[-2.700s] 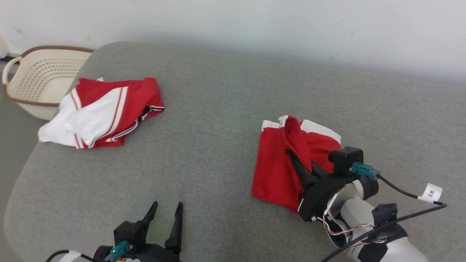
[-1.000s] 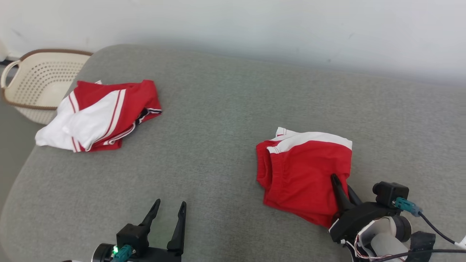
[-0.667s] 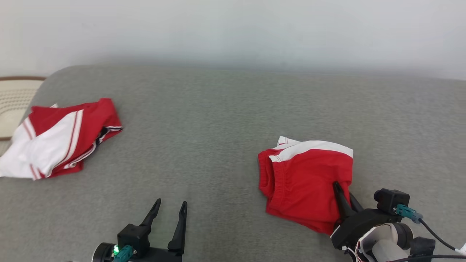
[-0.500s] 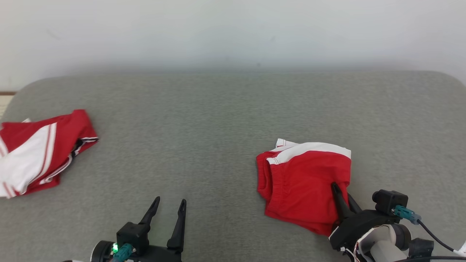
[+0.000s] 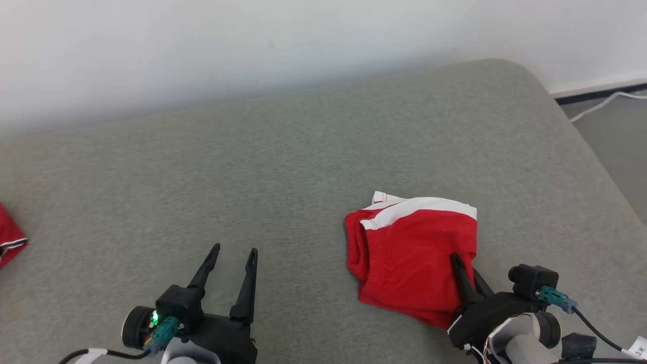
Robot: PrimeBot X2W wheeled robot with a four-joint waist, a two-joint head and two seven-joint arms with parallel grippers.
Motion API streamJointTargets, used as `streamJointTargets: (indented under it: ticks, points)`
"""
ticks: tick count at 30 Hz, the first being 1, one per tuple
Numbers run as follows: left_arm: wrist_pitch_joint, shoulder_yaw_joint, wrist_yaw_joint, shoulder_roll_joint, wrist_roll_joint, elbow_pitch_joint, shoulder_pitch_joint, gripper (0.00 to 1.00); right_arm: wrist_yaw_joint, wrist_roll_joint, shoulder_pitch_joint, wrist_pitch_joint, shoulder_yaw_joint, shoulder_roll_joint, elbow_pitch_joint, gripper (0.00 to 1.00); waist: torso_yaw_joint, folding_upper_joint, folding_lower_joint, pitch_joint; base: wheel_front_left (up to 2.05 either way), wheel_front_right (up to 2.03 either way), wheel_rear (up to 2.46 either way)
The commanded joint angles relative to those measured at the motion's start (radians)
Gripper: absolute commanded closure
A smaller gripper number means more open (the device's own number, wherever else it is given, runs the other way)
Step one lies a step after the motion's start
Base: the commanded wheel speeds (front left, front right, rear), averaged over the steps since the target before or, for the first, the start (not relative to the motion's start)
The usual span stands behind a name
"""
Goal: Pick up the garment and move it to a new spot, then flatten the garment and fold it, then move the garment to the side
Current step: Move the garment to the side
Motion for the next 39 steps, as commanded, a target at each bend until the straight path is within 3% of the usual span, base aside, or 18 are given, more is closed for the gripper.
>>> streamJointTargets:
  ticks: [1, 7, 13, 24, 31, 39]
  points:
    - [-0.001, 0.005, 0.002, 0.002, 0.011, -0.005, -0.009, 0.00, 0.000, 0.011, 0.000, 0.000, -0.002, 0.005, -0.007, 1.00, -0.064, 0.0000, 0.0000, 0.041, 0.00, 0.00, 0.00]
    - [-0.001, -0.005, -0.009, 0.002, 0.027, -0.028, -0.033, 0.00, 0.000, 0.001, 0.004, 0.000, -0.023, 0.010, -0.028, 1.00, -0.083, 0.0000, 0.0000, 0.089, 0.00, 0.00, 0.00]
    - [-0.001, -0.027, -0.017, 0.002, 0.048, -0.049, -0.067, 0.00, 0.000, -0.041, -0.060, -0.001, -0.040, -0.017, -0.062, 1.00, -0.053, 0.0000, 0.0000, 0.162, 0.00, 0.00, 0.00]
    - [-0.001, -0.041, -0.037, 0.002, 0.098, -0.086, -0.143, 0.00, 0.000, -0.138, -0.331, 0.000, -0.096, -0.181, 0.013, 1.00, 0.052, 0.0000, 0.0000, 0.313, 0.00, 0.00, 0.00]
    - [-0.001, -0.035, -0.040, 0.002, 0.112, -0.093, -0.154, 0.00, 0.000, -0.167, -0.428, -0.001, -0.162, -0.299, 0.148, 1.00, 0.095, 0.0000, 0.0000, 0.339, 0.00, 0.00, 0.00]
    - [0.000, -0.012, -0.046, 0.007, 0.126, -0.089, -0.152, 0.00, 0.000, -0.252, -0.524, 0.000, -0.219, -0.365, 0.289, 1.00, 0.119, 0.0000, 0.0000, 0.354, 0.00, 0.00, 0.00]
